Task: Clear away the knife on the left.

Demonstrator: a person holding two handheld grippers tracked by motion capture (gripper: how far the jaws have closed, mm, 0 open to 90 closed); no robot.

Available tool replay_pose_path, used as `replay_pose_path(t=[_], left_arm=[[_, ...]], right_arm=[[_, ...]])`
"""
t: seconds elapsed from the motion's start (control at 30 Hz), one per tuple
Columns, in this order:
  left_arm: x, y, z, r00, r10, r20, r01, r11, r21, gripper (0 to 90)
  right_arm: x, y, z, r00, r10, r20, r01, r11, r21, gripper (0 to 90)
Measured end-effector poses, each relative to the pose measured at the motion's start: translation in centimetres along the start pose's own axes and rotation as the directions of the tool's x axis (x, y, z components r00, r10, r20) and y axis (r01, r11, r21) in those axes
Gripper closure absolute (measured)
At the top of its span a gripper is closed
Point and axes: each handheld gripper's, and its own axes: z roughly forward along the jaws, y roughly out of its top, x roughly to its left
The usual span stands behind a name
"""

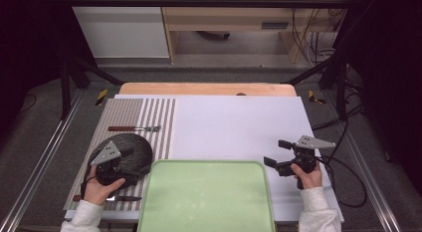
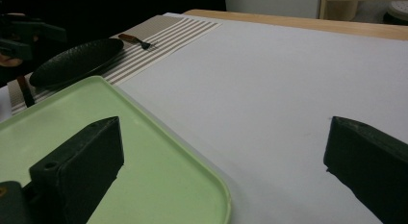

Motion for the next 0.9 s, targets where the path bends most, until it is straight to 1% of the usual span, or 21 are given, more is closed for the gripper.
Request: replay_pose_path(t=[0.1, 0.23, 0.47, 0.7, 0.87, 0.9], left_arm=[[0.0, 0.0, 0.0, 1.0000, -0.001, -0.005, 0.001, 1.0000, 0.002, 2.8], [-0.1, 0.2, -0.1, 1.0000, -0.002, -0.002, 0.002, 1.0000, 0.001, 2.8], [-0.1, 0.6, 0.0, 1.0000, 0.008, 0.002, -0.008, 0.9999, 0.014, 2.7], [0.3, 0.9, -0.6, 0.9999, 0.012, 0.006, -0.012, 0.9998, 0.012, 2.6], [0.5, 1.0, -1.1, 0.9998, 0.020, -0.001, -0.020, 0.9994, 0.029, 2.5], [0.6, 1.1, -1.5, 0.9996, 0.028, -0.004, -0.028, 0.9990, 0.036, 2.5]], right_arm=[[0.0, 0.0, 0.1, 1.0000, -0.001, -0.003, 0.001, 1.000, 0.003, 0.8], [0.0, 0.0, 0.1, 1.0000, 0.001, -0.002, -0.001, 1.000, 0.004, 0.8], [0.1, 0.1, 0.3, 1.0000, -0.003, 0.002, 0.003, 1.000, 0.013, 0.8], [0.1, 0.1, 0.3, 1.0000, -0.004, 0.001, 0.004, 1.000, 0.011, 0.8], [0.2, 0.1, 0.2, 1.0000, -0.001, 0.002, 0.001, 1.000, 0.011, 0.8], [0.2, 0.1, 0.2, 1.0000, -0.002, 0.001, 0.002, 1.000, 0.011, 0.8]])
